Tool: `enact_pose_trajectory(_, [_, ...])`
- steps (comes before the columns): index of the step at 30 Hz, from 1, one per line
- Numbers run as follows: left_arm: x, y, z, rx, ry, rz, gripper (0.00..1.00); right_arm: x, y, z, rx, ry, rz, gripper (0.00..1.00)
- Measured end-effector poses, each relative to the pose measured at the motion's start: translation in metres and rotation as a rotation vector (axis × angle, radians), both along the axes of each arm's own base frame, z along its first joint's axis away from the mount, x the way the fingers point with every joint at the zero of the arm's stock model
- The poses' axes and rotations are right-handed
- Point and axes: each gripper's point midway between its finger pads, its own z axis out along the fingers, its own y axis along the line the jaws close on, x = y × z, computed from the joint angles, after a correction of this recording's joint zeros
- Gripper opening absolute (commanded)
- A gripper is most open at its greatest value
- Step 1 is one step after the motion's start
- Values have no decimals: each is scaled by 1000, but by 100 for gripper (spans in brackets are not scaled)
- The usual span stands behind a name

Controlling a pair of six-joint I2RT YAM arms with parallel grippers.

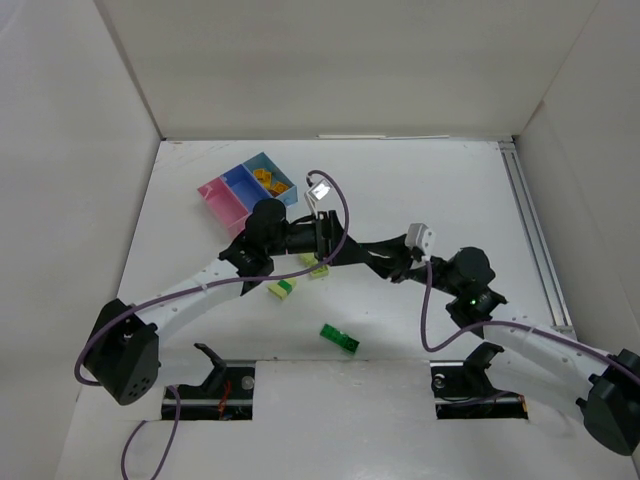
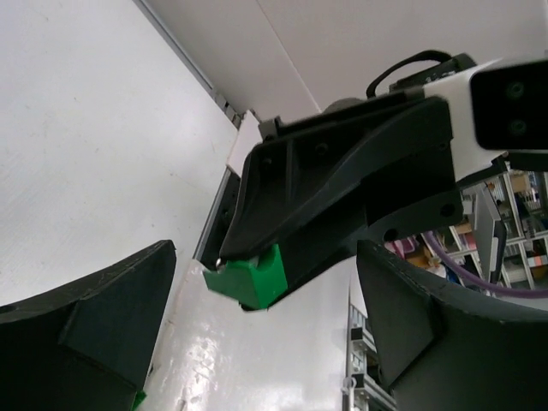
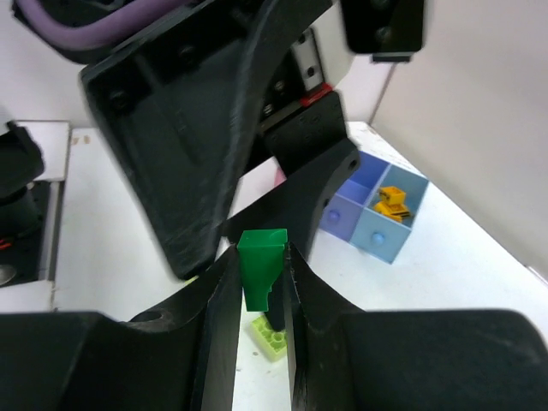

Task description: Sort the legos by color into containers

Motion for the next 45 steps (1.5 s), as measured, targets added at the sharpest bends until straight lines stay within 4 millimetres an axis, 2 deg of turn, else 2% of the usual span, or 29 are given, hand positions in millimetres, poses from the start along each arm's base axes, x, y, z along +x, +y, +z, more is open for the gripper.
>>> enact_pose_trajectory(4, [5, 2, 9, -26, -24, 27, 81, -10, 6, -5, -17, 8, 54, 11])
enact_pose_trajectory(7, [7, 2, 11, -30, -24, 39, 67, -12, 9, -10, -29, 17, 71, 11])
enact_pose_trajectory(14, [8, 3, 10, -31, -21, 46, 67, -9, 8, -7, -20, 15, 45, 11])
enact_pose_trajectory(19, [7, 3, 11, -36, -25, 40, 75, -7, 3, 1, 0, 1, 14, 11])
enact_pose_trajectory(23, [5, 3, 13, -44, -31, 29, 75, -2, 1, 2, 5, 1, -15, 11])
enact_pose_trajectory(28, [2, 4, 11, -47, -34, 18, 65, 1, 0, 0, 4, 8, -30, 11])
enact_pose_trajectory(32, [2, 4, 13, -53, -40, 15, 62, 4, 0, 1, 8, 8, -45, 12])
enact_pose_trajectory(35, [2, 4, 13, -53, -41, 16, 54, 4, 0, 2, 12, 3, -45, 12])
enact_pose_trajectory(36, [2, 4, 13, -52, -40, 17, 47, 4, 0, 3, 15, 0, -44, 12])
enact_pose_trajectory(42, [10, 8, 15, -65, -30, 47, 34, 2, -1, 9, 27, -26, -42, 15])
enact_pose_trajectory(45, [11, 9, 13, -70, -19, 51, 31, 1, 0, 8, 24, -27, -34, 15])
